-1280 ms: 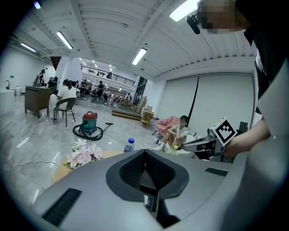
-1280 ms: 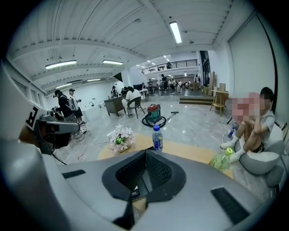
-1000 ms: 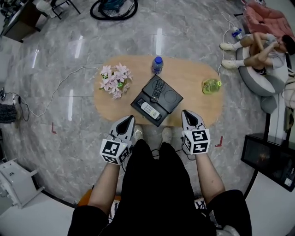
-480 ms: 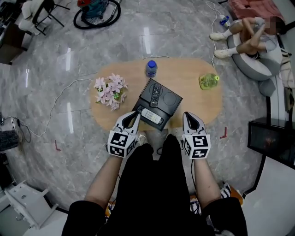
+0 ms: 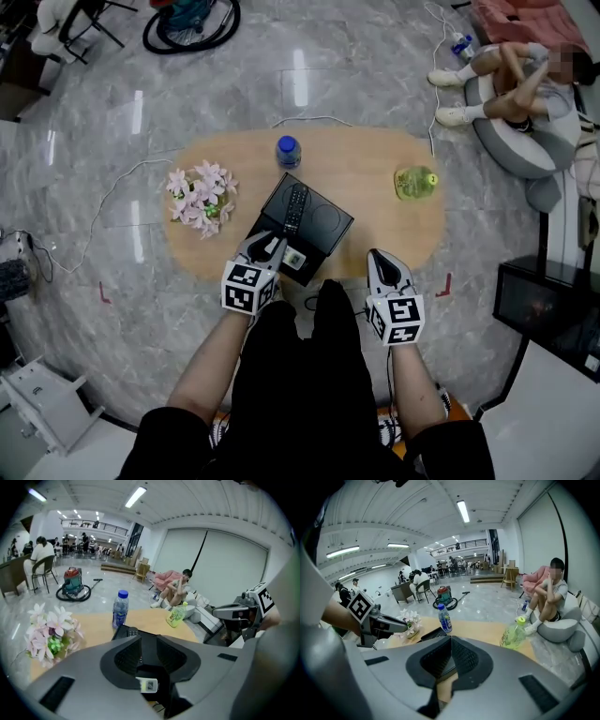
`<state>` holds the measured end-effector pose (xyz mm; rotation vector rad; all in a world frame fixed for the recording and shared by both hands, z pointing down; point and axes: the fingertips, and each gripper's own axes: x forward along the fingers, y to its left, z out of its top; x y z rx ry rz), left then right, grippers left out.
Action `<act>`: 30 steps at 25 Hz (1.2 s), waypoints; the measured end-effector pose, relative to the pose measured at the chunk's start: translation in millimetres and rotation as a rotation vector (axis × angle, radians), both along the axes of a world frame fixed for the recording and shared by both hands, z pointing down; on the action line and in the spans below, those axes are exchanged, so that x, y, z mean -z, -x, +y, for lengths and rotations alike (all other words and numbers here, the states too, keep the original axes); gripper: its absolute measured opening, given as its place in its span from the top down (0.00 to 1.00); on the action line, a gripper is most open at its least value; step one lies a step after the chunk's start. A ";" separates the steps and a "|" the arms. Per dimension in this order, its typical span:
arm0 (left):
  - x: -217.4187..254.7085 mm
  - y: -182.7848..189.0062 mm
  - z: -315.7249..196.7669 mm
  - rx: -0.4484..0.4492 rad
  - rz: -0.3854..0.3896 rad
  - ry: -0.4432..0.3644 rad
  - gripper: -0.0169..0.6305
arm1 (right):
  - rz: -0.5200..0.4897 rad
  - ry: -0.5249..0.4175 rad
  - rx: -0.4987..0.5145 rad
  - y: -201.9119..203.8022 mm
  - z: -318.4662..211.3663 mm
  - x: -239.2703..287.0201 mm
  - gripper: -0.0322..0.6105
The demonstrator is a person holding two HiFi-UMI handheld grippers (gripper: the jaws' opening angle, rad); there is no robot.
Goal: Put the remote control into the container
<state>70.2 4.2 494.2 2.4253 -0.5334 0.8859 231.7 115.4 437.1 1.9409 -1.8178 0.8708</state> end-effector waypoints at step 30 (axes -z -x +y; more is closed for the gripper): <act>-172.7 -66.9 -46.3 0.091 -0.410 0.112 0.61 | -0.119 0.165 -0.063 -103.6 51.5 -75.4 0.93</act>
